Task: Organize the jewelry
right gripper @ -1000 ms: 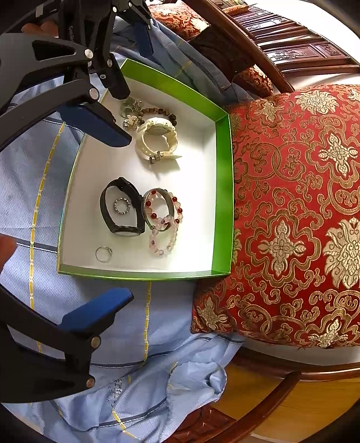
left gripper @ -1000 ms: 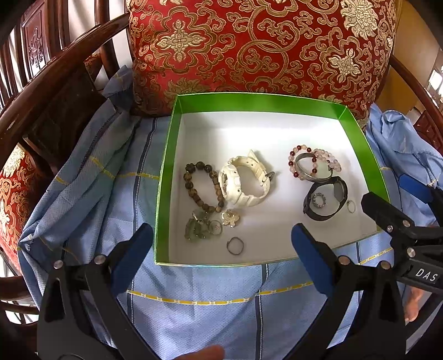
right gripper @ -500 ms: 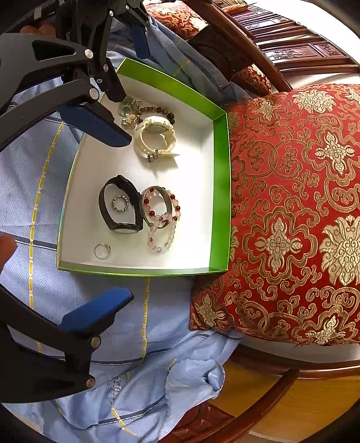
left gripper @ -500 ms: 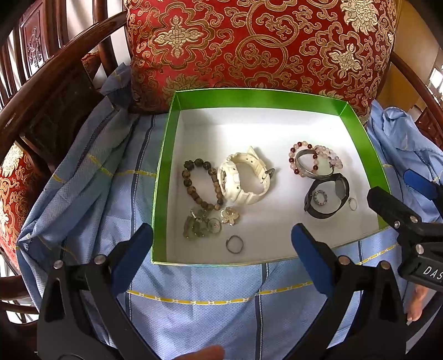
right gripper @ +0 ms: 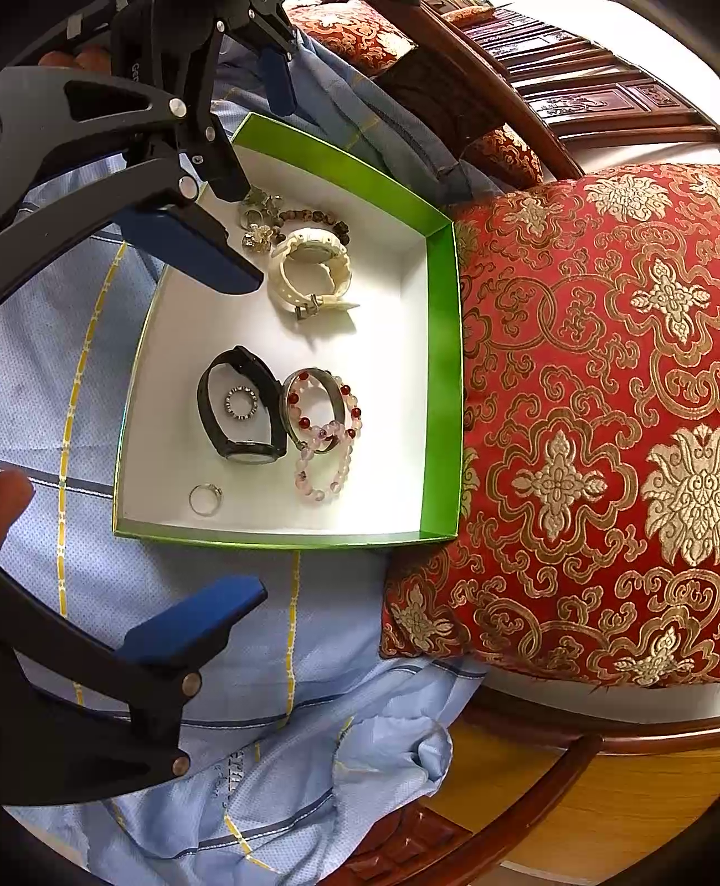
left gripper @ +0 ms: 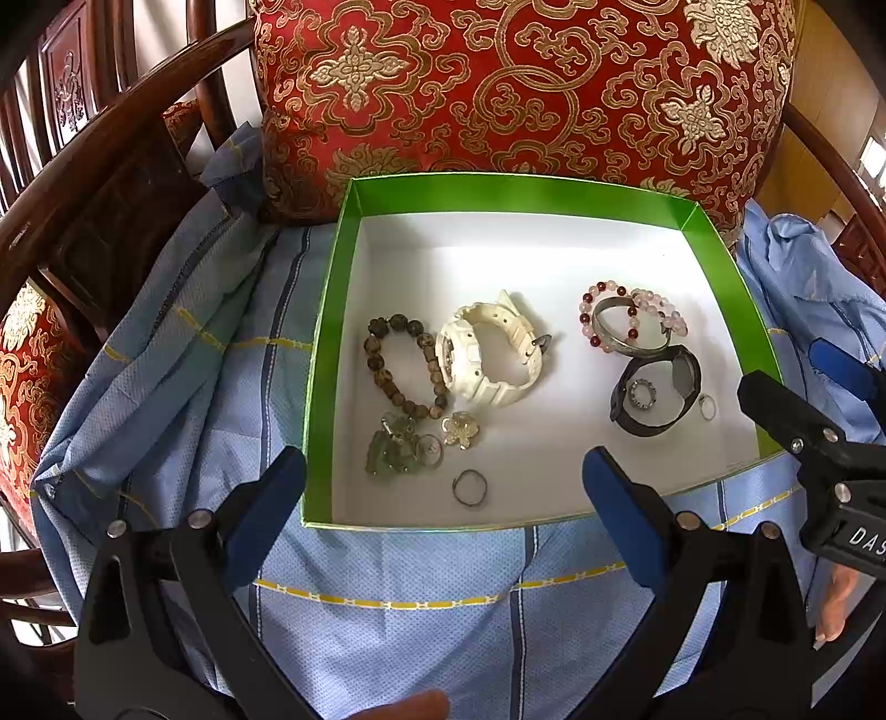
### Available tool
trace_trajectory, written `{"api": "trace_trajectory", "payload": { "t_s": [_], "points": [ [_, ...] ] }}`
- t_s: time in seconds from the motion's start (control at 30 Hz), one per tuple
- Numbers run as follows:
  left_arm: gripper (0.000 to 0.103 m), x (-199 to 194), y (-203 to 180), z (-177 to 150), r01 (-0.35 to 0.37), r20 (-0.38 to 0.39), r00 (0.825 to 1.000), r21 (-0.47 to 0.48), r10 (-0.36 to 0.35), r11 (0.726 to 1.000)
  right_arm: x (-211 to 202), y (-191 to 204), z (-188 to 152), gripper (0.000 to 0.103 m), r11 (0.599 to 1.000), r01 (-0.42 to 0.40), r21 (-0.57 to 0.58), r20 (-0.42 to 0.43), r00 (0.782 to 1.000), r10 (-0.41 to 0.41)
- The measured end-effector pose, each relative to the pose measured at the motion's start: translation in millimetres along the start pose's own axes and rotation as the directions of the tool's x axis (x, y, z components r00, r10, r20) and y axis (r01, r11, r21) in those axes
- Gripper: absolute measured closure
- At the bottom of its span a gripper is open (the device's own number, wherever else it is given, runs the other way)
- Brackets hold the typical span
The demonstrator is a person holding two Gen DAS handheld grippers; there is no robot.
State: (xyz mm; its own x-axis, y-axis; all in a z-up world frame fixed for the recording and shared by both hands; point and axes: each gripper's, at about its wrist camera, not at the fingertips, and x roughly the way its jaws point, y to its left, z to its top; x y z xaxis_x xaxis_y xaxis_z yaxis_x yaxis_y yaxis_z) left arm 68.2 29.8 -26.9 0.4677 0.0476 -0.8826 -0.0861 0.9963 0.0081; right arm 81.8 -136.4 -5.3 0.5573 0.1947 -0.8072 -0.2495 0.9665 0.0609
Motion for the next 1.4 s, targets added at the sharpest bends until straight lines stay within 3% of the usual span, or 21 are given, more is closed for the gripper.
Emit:
{"api": "trace_trajectory", "payload": {
  "t_s": [1.03, 1.2, 1.4],
  "points": [
    [0.004, 4.3, -4.2, 0.7, 0.007, -0.02, 1.0, 0.01, -0.007, 1.0, 1.1, -1.6, -1.1, 0.003, 1.0, 0.006, 0.003, -0.001, 1.0, -0.006],
    [0.004, 1.2, -4.5, -0.5, -0.025, 0.006, 1.0, 0.008, 0.024, 1.0, 0.9, -2.8, -1.4, 0.003, 1.0, 0.008, 0.004, -0.001, 1.0, -0.008],
    [0.004, 1.5, -4.7, 1.0, -0.01, -0.004, 1.0, 0.02, 0.01, 1.0, -11.0, -23.9, 1.5, 0.003, 0.997, 0.048, 0.067, 0.053, 0.997, -0.052]
  ]
}}
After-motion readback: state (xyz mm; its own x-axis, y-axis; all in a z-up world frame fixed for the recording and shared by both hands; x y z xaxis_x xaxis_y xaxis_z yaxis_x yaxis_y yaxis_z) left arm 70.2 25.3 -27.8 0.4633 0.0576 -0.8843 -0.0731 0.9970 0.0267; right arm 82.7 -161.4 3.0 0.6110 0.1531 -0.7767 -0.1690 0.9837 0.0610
